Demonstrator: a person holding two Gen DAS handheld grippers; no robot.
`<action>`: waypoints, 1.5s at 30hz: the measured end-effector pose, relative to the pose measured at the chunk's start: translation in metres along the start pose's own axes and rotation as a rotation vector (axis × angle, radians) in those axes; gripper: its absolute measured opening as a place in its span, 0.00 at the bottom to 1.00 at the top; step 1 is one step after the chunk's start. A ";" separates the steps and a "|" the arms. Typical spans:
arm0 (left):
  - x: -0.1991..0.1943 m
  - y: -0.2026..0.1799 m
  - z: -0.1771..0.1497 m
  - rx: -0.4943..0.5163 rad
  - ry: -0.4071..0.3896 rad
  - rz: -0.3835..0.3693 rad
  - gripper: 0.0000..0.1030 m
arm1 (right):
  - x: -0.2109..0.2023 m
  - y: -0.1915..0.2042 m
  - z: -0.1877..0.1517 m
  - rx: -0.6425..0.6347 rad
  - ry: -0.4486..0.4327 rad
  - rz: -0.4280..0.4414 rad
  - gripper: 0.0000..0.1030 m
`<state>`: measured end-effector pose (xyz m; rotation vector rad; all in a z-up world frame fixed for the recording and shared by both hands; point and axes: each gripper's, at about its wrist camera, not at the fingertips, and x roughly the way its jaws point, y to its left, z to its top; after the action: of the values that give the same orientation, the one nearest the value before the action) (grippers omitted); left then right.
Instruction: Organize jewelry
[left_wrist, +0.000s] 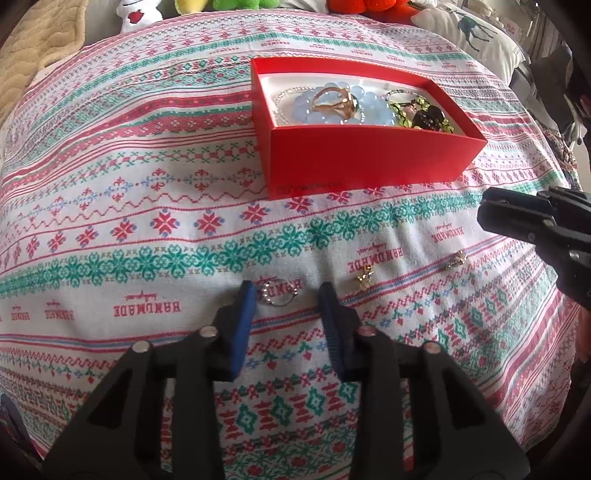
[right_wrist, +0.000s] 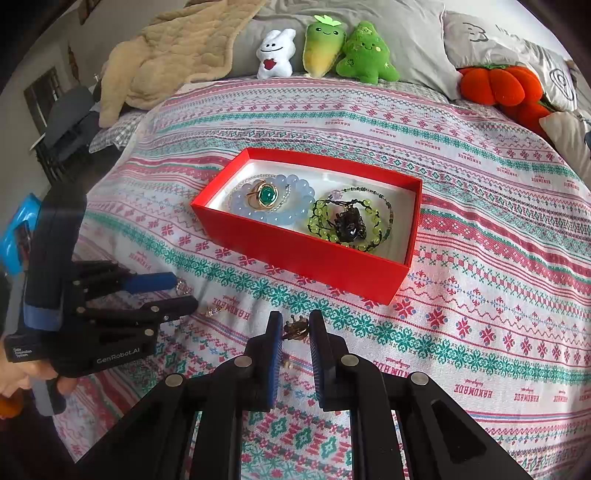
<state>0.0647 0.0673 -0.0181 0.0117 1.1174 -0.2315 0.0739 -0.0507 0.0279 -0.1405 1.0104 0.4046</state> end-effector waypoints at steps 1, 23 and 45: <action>0.001 -0.002 0.001 0.001 -0.001 -0.001 0.29 | 0.000 0.000 0.000 0.001 0.000 -0.001 0.14; -0.043 -0.007 0.017 0.000 -0.125 -0.015 0.20 | -0.024 -0.004 0.018 -0.012 -0.102 -0.048 0.14; -0.023 -0.017 0.090 -0.128 -0.216 -0.006 0.20 | -0.001 -0.045 0.075 0.167 -0.152 -0.055 0.14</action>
<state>0.1313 0.0436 0.0439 -0.1278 0.9156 -0.1621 0.1504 -0.0696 0.0654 0.0128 0.8840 0.2755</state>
